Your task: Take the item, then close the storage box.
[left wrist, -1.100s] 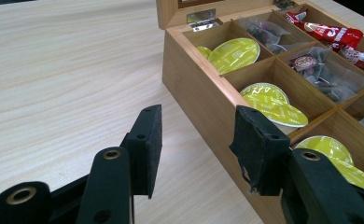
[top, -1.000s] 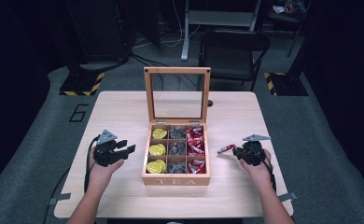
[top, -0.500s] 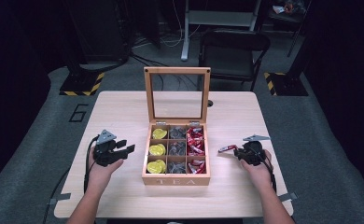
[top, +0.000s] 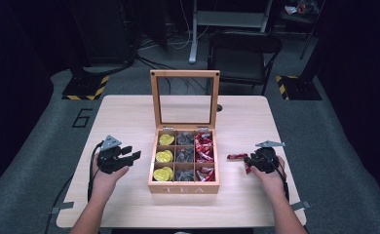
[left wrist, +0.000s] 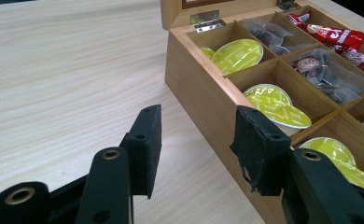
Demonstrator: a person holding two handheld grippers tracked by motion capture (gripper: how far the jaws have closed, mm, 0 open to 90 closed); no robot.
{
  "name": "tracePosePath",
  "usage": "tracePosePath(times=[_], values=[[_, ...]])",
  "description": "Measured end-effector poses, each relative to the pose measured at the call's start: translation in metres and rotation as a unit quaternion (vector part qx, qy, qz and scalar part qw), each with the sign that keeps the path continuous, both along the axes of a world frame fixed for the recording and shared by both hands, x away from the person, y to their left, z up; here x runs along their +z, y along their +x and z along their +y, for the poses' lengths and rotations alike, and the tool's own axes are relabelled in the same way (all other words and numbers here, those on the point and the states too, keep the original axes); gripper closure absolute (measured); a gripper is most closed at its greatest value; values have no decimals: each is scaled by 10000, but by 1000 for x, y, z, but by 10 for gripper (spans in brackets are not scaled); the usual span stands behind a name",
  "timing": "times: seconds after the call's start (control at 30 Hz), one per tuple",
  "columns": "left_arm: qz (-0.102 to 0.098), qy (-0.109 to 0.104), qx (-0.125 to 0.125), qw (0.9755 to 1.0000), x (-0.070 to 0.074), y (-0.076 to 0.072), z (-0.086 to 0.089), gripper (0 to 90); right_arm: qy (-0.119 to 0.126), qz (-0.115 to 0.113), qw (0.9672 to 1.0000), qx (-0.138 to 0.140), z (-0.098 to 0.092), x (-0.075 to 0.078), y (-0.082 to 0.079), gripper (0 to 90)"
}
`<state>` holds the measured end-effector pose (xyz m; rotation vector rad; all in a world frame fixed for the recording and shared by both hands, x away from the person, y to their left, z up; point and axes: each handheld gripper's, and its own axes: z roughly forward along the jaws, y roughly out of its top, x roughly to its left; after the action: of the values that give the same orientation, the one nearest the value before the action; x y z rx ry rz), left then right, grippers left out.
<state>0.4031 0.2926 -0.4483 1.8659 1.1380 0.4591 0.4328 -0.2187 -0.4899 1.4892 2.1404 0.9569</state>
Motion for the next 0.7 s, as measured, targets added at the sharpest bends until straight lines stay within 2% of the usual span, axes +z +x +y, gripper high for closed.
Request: tracePosePath(times=[0.17,0.27,0.37,0.4,0.47,0.5,0.6,0.63,0.7], values=[[6,-6,8,10000,0,0,0,520,30,-83,9999,-52,-1,4,-2,604],[11,-13,27,10000,0,0,0,520,-4,-154,9999,8,-2,5,-3,602],[6,-16,34,10000,0,0,1,520,58,-147,9999,10,1,7,-5,600],[10,-31,45,10000,0,0,1,520,44,-203,9998,80,2,8,-4,596],[-24,-54,74,10000,0,0,0,520,65,-172,9998,77,3,9,-5,591],[-14,-58,73,10000,0,0,0,520,66,-223,9995,207,7,11,-5,582],[17,-42,46,10000,0,0,0,519,30,-208,9994,262,9,11,-4,582],[23,-37,36,10000,0,0,0,519,117,-178,9995,238,11,12,-4,582],[14,-41,34,10000,0,0,0,519,45,-186,9994,300,13,14,-2,582]])
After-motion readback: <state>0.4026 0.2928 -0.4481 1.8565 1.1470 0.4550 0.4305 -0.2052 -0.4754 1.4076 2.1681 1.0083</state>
